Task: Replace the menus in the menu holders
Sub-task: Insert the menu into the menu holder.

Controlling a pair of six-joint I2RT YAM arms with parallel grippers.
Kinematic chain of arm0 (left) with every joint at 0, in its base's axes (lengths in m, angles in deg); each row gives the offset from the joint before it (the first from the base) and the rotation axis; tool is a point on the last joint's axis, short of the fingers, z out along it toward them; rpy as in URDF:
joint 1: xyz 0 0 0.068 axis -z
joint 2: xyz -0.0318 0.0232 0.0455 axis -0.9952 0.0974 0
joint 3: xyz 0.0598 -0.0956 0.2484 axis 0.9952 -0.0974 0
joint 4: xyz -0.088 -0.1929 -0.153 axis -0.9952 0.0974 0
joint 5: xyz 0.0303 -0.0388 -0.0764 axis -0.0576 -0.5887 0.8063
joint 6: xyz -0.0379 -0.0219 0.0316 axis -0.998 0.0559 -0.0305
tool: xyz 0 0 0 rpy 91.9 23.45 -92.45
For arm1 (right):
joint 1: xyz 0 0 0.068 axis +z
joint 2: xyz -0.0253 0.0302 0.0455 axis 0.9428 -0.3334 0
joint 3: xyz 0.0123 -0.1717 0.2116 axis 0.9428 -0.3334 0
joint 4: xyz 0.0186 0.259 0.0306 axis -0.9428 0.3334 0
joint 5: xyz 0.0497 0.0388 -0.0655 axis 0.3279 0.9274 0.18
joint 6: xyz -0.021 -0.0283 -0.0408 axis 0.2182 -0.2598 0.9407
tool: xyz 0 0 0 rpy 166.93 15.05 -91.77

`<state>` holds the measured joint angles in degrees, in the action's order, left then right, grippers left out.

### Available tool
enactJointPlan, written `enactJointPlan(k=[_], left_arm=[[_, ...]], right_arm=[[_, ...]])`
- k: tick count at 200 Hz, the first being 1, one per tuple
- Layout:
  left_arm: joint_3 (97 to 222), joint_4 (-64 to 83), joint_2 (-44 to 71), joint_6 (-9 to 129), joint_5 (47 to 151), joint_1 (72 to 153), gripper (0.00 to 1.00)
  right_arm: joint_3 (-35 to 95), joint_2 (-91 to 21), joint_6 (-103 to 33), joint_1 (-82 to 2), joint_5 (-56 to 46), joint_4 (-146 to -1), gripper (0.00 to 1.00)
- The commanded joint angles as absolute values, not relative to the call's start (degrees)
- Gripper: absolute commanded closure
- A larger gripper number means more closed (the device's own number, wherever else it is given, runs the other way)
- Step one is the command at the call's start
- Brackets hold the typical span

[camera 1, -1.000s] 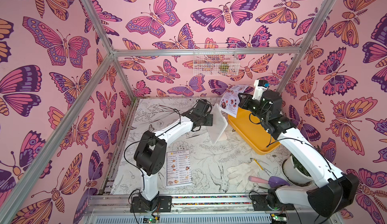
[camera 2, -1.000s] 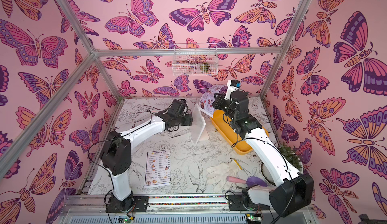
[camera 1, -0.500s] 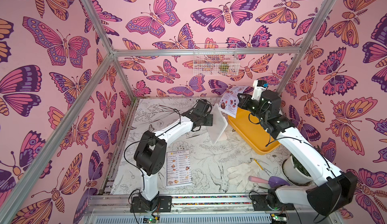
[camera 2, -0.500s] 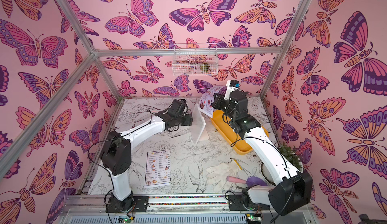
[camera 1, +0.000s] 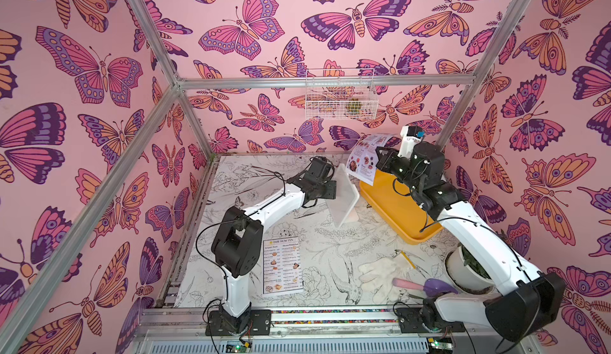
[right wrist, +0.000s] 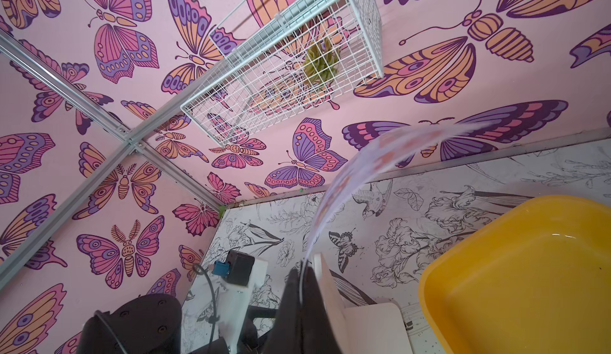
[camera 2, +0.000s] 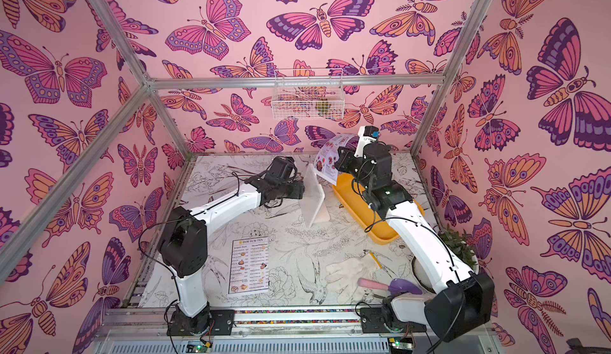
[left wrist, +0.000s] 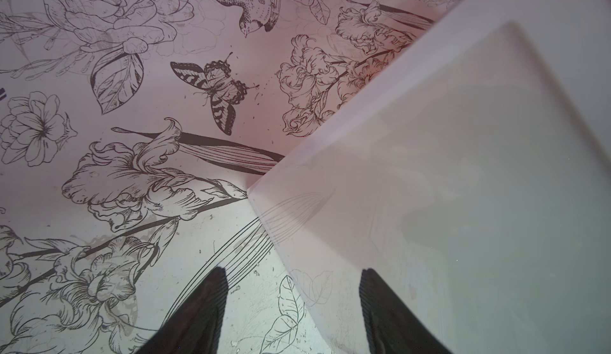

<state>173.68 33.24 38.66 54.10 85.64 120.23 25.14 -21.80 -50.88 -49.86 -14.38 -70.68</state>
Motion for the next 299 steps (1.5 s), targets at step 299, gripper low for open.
enactJointPlan(k=[299], left_arm=[[175.4,32.9,39.9,54.7,84.4,120.7,0.33]], right_arm=[[28.3,-21.6,-47.8,-51.2,-13.0,-70.3,1.00]])
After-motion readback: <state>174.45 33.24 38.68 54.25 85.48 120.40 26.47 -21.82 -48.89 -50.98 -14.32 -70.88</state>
